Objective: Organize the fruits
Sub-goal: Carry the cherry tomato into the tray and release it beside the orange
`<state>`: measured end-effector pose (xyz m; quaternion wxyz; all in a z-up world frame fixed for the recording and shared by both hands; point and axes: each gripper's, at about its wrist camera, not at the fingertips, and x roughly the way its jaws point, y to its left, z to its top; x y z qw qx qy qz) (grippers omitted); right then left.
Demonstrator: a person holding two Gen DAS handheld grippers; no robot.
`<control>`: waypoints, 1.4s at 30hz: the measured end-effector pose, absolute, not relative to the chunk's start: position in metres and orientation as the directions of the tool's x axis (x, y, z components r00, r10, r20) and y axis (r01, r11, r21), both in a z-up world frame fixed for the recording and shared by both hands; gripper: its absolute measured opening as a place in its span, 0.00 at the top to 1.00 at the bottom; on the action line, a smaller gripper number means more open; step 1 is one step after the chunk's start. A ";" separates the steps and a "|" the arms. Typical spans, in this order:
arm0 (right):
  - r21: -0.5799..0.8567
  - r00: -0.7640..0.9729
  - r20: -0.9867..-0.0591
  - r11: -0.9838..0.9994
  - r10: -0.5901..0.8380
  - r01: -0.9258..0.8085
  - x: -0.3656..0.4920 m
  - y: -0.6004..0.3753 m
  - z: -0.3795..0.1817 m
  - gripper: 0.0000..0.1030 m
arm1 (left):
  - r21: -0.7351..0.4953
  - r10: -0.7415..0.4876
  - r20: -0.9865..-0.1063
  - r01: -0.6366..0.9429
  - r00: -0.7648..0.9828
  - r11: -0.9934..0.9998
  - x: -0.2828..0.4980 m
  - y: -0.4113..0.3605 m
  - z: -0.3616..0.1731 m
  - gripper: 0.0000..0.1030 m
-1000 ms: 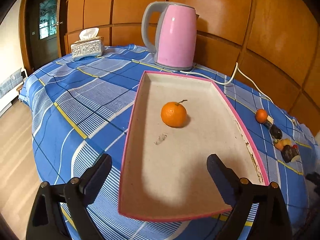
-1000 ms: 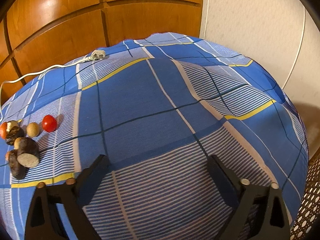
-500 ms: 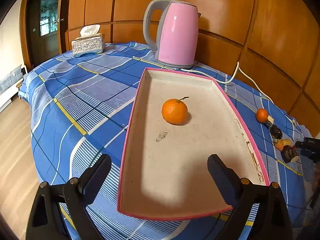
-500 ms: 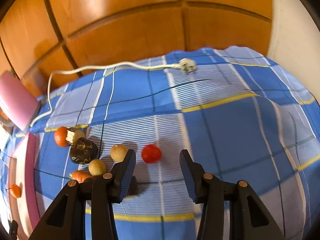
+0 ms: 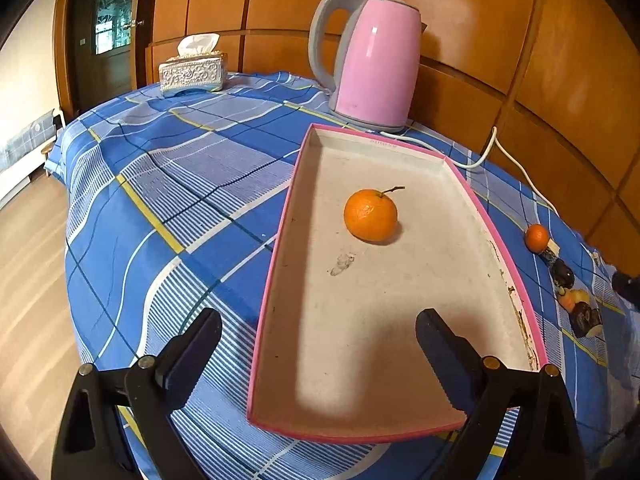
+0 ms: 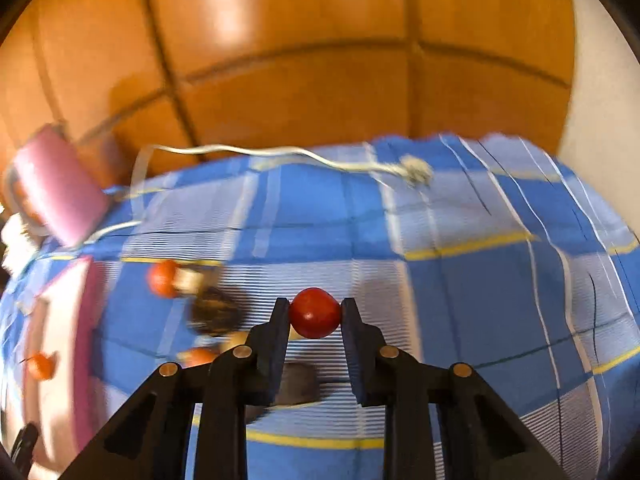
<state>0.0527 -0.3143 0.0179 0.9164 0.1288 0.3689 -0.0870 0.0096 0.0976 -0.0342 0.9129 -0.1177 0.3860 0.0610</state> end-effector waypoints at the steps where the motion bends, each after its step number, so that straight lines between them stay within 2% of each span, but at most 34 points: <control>1: 0.184 0.721 -0.692 0.957 -0.035 0.223 0.055 -0.307 0.021 0.75 | -0.169 0.020 -0.721 -0.203 0.693 0.964 0.010 0.098 -0.034 0.05; 9: 0.252 0.661 -0.704 0.961 0.260 -0.111 0.069 -0.202 0.021 0.75 | -0.181 0.011 -0.731 -0.209 0.683 0.961 0.008 0.100 -0.037 0.04; 16: 0.264 0.581 -0.724 0.928 0.372 -0.264 0.082 -0.136 0.015 0.75 | -0.181 0.018 -0.729 -0.218 0.684 0.959 0.007 0.101 -0.038 0.04; 23: 0.280 0.537 -0.731 0.902 0.421 -0.327 0.093 -0.095 0.010 0.72 | -0.174 0.019 -0.733 -0.215 0.680 0.961 0.008 0.101 -0.039 0.04; 24: 0.283 0.535 -0.730 0.901 0.425 -0.329 0.093 -0.092 0.009 0.70 | -0.174 0.019 -0.733 -0.215 0.680 0.961 0.008 0.101 -0.039 0.04; 32: 0.264 0.558 -0.729 0.915 0.397 -0.306 0.085 -0.096 0.009 0.70 | -0.173 0.019 -0.733 -0.214 0.680 0.961 0.008 0.101 -0.040 0.04; 36: 0.214 0.607 -0.724 0.943 0.328 -0.255 0.074 -0.116 0.013 0.66 | -0.174 0.017 -0.735 -0.213 0.678 0.961 0.008 0.101 -0.039 0.04; 42: 0.161 0.659 -0.727 0.980 0.195 -0.113 0.052 -0.168 0.011 0.66 | -0.173 0.015 -0.734 -0.208 0.679 0.963 0.008 0.099 -0.039 0.04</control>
